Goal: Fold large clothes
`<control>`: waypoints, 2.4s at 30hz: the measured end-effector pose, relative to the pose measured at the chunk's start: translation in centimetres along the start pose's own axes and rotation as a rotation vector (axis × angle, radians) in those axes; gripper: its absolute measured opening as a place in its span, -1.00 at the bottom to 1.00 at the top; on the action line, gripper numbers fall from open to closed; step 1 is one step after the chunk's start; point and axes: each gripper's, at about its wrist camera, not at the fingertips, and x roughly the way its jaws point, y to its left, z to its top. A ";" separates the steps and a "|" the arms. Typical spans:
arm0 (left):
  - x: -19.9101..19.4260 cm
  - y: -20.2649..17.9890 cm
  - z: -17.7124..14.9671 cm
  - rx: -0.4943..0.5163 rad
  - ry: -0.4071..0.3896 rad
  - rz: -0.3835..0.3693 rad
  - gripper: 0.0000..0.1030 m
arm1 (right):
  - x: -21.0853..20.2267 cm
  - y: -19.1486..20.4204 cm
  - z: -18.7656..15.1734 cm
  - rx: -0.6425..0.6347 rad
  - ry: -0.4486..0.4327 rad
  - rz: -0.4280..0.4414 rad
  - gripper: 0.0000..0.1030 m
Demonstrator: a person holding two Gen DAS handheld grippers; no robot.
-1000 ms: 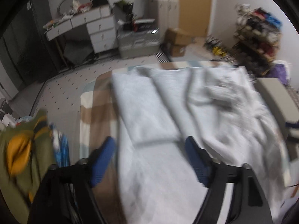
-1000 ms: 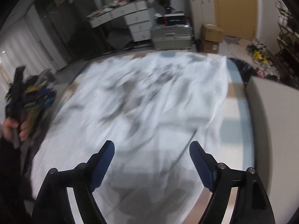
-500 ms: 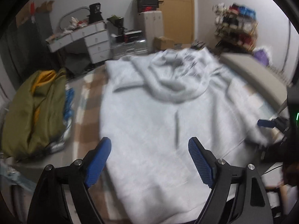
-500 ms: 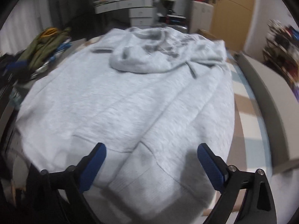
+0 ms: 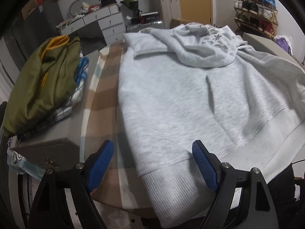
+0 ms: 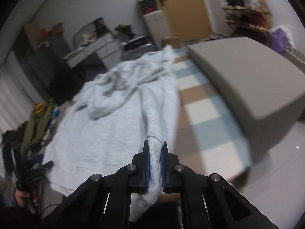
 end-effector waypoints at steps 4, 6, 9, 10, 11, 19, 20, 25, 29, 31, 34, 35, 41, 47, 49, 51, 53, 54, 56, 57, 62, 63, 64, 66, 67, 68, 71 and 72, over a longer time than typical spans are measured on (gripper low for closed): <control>-0.5 0.1 -0.6 0.010 0.006 0.024 0.59 | 1.7 -3.4 -0.3 0.044 0.158 -0.076 -0.84; -0.7 0.2 -1.4 0.006 0.007 0.042 0.59 | 2.0 -3.7 -1.0 0.001 0.198 -0.090 -0.84; 0.3 0.8 -1.4 0.012 0.043 0.093 0.59 | 1.8 -2.6 -2.0 -0.087 0.208 -0.098 -0.76; 0.6 1.1 -1.4 0.011 0.059 0.120 0.59 | 1.7 -2.2 -2.1 -0.100 0.198 -0.103 -0.76; 0.7 1.4 -1.5 0.008 0.067 0.121 0.59 | 1.4 -2.0 -2.2 -0.106 0.182 -0.101 -0.73; -2.3 3.8 -1.0 -0.119 -0.019 -0.097 0.59 | -0.1 -0.7 -1.3 -0.084 0.028 0.107 0.29; -1.9 4.1 -0.9 -0.142 -0.010 -0.130 0.59 | 0.0 -0.4 -1.1 -0.089 0.014 0.123 0.34; 2.2 5.4 -1.2 -0.277 0.107 -0.286 0.58 | 1.7 0.1 -1.2 -0.073 0.012 0.104 0.40; 4.0 4.8 -1.4 -0.280 0.167 -0.368 -0.70 | 3.6 -0.6 -1.7 -0.033 0.049 0.071 0.35; 4.9 4.3 -1.5 -0.275 0.197 -0.360 -0.73 | 4.0 -1.0 -1.8 -0.033 0.051 0.045 -0.10; 4.3 3.8 -1.1 -0.256 0.178 -0.348 -0.80 | 3.8 -1.4 -1.6 -0.019 0.046 0.083 -0.44; 3.9 3.9 -0.9 -0.254 0.167 -0.337 -0.81 | 3.6 -1.5 -1.5 -0.018 0.039 0.087 -0.52; 2.9 2.9 -1.5 -0.090 0.167 -0.149 -0.81 | 2.5 -3.0 -0.7 -0.048 0.037 -0.020 -0.86; 1.9 3.2 -2.4 -0.095 0.153 -0.122 -0.70 | 3.8 -2.9 -1.9 -0.119 0.073 -0.110 -0.84; -0.1 4.2 -2.1 -0.158 0.102 -0.203 -0.62 | 3.1 -3.1 -1.5 -0.091 0.059 -0.082 -0.65; -1.9 4.6 -1.8 -0.193 0.053 -0.242 -0.21 | 2.2 -3.4 -0.8 -0.056 0.046 -0.055 -0.45; -2.9 4.7 -2.0 -0.204 0.013 -0.261 0.74 | 1.0 -3.5 -0.4 -0.031 0.003 -0.007 -0.35; -2.5 4.8 -2.2 -0.213 0.024 -0.307 0.75 | 0.6 -3.5 -0.3 -0.022 -0.012 0.018 -0.18; -0.3 4.5 -2.6 -0.242 0.105 -0.393 0.75 | 0.6 -3.4 -0.3 -0.011 -0.016 0.050 0.04; 1.0 4.1 -2.7 -0.253 0.147 -0.410 0.74 | 0.8 -3.2 -0.5 -0.011 -0.005 0.044 0.04; 2.9 3.3 -3.6 -0.288 0.190 -0.479 -0.42 | 2.8 -2.6 -1.4 0.002 0.072 0.068 -0.08; 3.2 3.2 -3.7 -0.303 0.217 -0.516 -0.50 | 3.1 -2.4 -1.5 -0.004 0.080 0.068 -0.38; 3.1 2.9 -3.8 -0.293 0.219 -0.500 -0.55 | 3.2 -2.3 -1.5 -0.009 0.087 0.064 -0.66; 2.3 1.9 -3.9 -0.218 0.209 -0.438 -0.59 | 3.2 -2.2 -1.5 -0.022 0.088 0.051 -0.74; 1.8 1.5 -3.9 -0.190 0.209 -0.399 -0.59 | 3.1 -2.2 -1.4 -0.023 0.084 0.050 -0.79; 1.3 1.0 -3.9 -0.147 0.203 -0.349 -0.65 | 3.0 -2.3 -1.3 -0.030 0.085 0.043 -0.81; 0.6 0.6 -3.8 -0.098 0.192 -0.262 -0.79 | 3.0 -2.6 -1.3 -0.071 0.107 -0.037 -0.85; 0.7 1.1 -4.0 -0.114 0.192 -0.276 -0.79 | 3.0 -2.7 -1.5 -0.094 0.107 -0.061 -0.86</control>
